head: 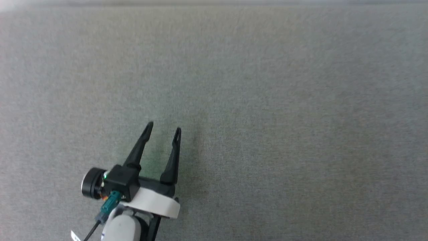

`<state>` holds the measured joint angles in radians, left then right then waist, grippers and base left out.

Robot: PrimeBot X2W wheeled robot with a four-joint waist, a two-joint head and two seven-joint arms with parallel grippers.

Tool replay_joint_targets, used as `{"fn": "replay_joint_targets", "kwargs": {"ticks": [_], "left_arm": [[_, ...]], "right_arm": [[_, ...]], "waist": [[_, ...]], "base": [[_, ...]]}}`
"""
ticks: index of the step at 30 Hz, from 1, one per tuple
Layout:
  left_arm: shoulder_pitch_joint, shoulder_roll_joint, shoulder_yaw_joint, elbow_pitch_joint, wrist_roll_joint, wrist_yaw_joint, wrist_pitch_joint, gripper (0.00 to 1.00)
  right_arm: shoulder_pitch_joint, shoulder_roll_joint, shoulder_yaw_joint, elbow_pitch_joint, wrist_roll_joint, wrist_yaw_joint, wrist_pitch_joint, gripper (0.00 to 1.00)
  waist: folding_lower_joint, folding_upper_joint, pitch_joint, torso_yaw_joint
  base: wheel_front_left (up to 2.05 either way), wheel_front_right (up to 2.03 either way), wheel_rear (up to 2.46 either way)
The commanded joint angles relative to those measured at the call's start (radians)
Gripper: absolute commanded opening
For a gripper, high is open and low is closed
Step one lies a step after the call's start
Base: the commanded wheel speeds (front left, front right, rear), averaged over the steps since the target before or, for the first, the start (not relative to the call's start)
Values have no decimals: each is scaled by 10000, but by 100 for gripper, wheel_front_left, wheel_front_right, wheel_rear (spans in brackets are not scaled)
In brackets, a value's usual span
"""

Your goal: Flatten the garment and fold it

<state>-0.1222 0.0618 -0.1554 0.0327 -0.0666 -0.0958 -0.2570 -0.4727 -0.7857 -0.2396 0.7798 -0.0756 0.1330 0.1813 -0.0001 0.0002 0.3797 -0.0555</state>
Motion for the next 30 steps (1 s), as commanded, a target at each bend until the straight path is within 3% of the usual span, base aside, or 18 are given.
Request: {"fn": "replay_joint_targets", "kwargs": {"ticks": [1, 8, 14, 24, 30], "left_arm": [[330, -32, 112, 32, -130, 58, -47, 100], [992, -70, 481, -136, -342, 270, -47, 100], [1606, -93, 847, -421, -405, 617, -47, 100], [2311, -109, 1016, -618, -552, 912, -47, 100], [2550, -112, 941, -358, -680, 945, -47, 100]], "right_arm": [[-485, 296, -7, -409, -64, -23, -190, 100], [-923, 1284, 414, -1915, 413, -23, -977, 100], [-361, 2638, 1045, -4024, 1244, -23, -1683, 100], [2509, 5230, 1051, -7366, 1938, -23, -2371, 100], [4392, 6506, 1268, -8158, 1999, -23, -2901, 100]], "waist": [[1, -2, -1390, -329], [1, -2, -2594, -352], [1, -2, -3411, -243], [1, -2, -4002, 248], [1, -2, -4093, 490]], "base": [[0, 0, 0], [0, 0, 0], [0, 0, 0], [0, 0, 0], [0, 0, 0]]}}
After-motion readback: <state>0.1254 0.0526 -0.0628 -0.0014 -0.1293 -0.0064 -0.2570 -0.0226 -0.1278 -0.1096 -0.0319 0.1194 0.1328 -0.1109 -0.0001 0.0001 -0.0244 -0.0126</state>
